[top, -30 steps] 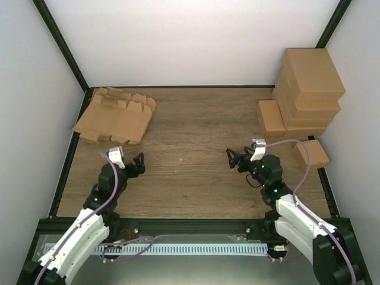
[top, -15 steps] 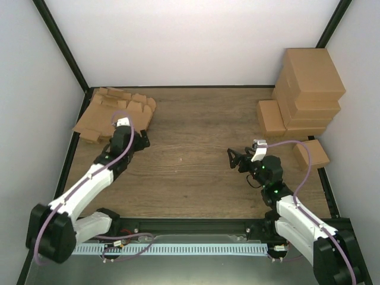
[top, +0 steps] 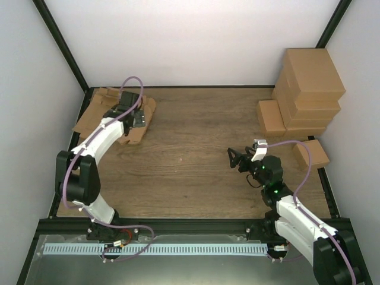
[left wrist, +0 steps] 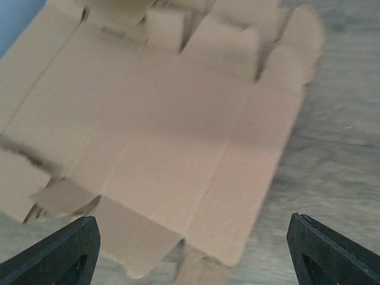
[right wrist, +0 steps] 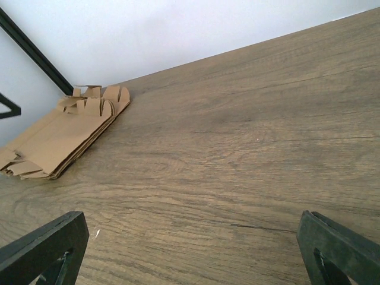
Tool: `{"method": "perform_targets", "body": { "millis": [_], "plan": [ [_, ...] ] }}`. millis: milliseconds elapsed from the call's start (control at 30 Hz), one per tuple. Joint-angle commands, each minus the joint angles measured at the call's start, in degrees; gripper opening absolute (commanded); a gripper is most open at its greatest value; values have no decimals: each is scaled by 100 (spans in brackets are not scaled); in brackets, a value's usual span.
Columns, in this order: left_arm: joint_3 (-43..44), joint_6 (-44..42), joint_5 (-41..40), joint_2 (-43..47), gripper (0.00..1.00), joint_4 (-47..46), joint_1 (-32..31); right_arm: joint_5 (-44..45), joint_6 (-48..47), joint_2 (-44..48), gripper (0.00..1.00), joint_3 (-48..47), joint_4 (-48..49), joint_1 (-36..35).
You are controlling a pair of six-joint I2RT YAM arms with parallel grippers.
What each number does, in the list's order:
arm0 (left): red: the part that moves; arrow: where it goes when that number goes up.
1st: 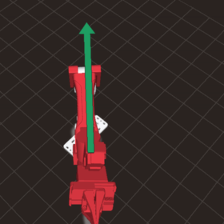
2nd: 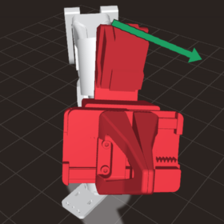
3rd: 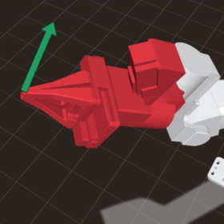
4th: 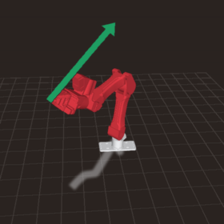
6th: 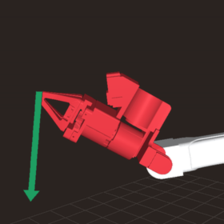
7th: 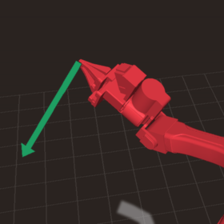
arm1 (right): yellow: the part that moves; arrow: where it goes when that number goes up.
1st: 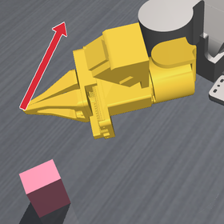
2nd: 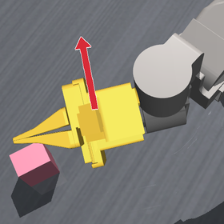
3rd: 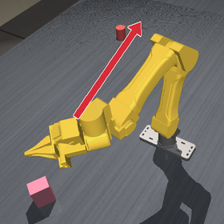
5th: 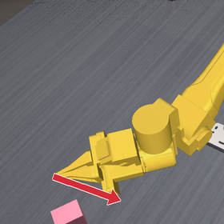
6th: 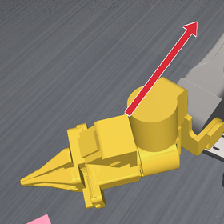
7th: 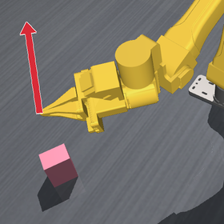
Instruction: Fold the paper box
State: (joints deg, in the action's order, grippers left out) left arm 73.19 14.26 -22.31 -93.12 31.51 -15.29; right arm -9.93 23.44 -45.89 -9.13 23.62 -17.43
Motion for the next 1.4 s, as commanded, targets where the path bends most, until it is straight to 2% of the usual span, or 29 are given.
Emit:
{"method": "perform_targets", "body": {
  "millis": [0,300,500,733,933,1200,1367],
  "plan": [
    [120,69,360,-4,88,629,790,160,13,77,100,29,109,6],
    [-768,1739,3649,141,78,-825,2976,165,13,10,100,6,110,10],
    [-1175,2871,5227,-307,59,-1815,3778,185,38,-121,100,-36,114,10],
    [-1182,3034,5095,-396,56,-1861,3848,302,77,-208,100,-89,61,15],
    [-1188,3332,4437,-327,56,-1512,3858,359,83,-201,100,-89,40,9],
    [-1641,3981,4194,-173,57,-1578,3849,395,91,-206,100,-94,41,9],
    [-1631,4016,4306,-291,57,-1657,3843,414,99,-221,100,-99,29,5]
  ]
}}
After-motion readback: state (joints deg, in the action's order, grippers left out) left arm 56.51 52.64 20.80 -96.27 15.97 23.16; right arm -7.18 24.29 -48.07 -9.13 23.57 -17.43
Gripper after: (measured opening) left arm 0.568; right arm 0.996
